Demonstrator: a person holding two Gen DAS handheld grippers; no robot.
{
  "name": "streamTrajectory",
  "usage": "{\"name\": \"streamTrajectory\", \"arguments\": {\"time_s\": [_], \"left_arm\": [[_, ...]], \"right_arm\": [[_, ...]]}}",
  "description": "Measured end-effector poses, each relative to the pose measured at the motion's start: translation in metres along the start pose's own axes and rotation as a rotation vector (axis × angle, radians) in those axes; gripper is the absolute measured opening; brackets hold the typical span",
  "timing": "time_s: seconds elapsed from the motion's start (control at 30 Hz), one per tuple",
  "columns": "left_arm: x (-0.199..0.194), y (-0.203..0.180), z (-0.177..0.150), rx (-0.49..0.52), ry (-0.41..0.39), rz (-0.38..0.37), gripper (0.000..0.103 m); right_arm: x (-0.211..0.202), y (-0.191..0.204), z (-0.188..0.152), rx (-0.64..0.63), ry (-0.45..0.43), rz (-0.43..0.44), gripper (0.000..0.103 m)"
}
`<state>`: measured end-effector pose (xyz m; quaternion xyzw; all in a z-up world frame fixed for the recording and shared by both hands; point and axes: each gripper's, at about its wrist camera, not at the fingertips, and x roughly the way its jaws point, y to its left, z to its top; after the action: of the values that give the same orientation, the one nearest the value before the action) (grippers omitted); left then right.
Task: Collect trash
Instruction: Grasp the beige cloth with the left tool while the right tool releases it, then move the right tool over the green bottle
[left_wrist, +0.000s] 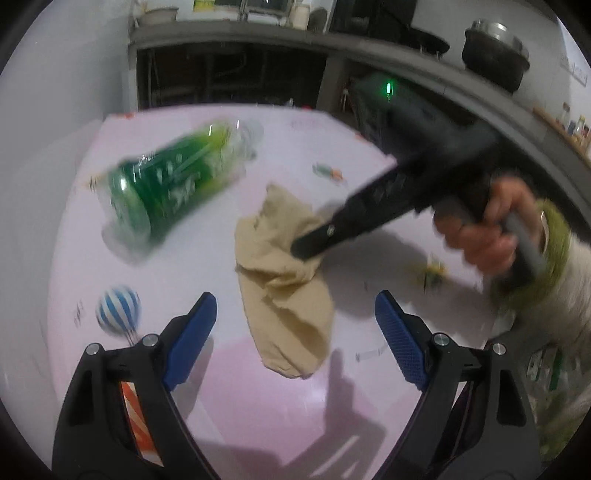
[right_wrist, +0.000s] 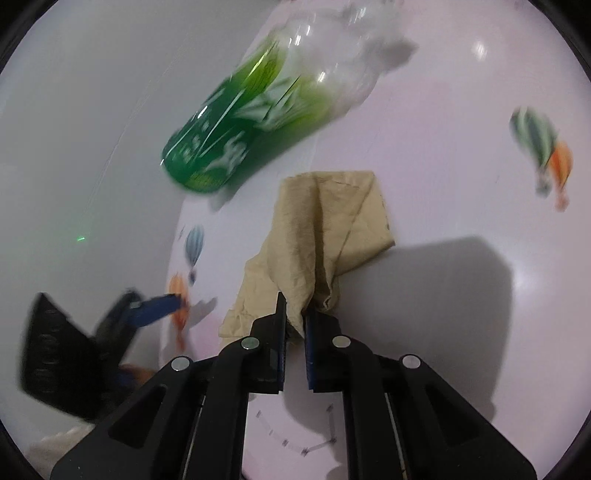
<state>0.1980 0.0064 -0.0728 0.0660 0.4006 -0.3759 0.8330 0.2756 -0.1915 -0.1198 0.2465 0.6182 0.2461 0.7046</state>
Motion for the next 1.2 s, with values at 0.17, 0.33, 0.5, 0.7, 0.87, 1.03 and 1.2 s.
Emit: {"name": "streamTrajectory", "arguments": {"time_s": [0.17, 0.33, 0.5, 0.7, 0.87, 1.03, 1.2], "left_arm": [[0.008, -0.008, -0.014, 0.011, 0.024, -0.01, 0.07], [0.02, -0.008, -0.016, 0.017, 0.06, 0.02, 0.054], [0.025, 0.001, -0.007, -0.032, 0.057, 0.019, 0.031], [0.021, 0.022, -0.007, -0.134, 0.061, 0.009, 0.009], [0.01, 0.032, -0.018, -0.182, 0.059, 0.045, 0.008], [-0.001, 0.042, -0.025, -0.246, 0.062, 0.128, 0.008], [-0.02, 0.059, -0.035, -0.323, 0.032, 0.202, 0.008]], "right_arm": [[0.01, -0.007, -0.012, 0.037, 0.109, 0.129, 0.009], [0.013, -0.011, -0.017, 0.072, 0.156, 0.231, 0.009], [0.005, -0.002, -0.022, 0.047, 0.135, 0.258, 0.012], [-0.032, -0.009, -0.017, 0.052, 0.023, 0.194, 0.053], [-0.069, -0.021, 0.0, 0.181, -0.144, 0.212, 0.073], [-0.067, -0.025, 0.026, 0.353, -0.195, 0.216, 0.081], [-0.057, -0.028, 0.047, 0.488, -0.262, 0.19, 0.081]]}}
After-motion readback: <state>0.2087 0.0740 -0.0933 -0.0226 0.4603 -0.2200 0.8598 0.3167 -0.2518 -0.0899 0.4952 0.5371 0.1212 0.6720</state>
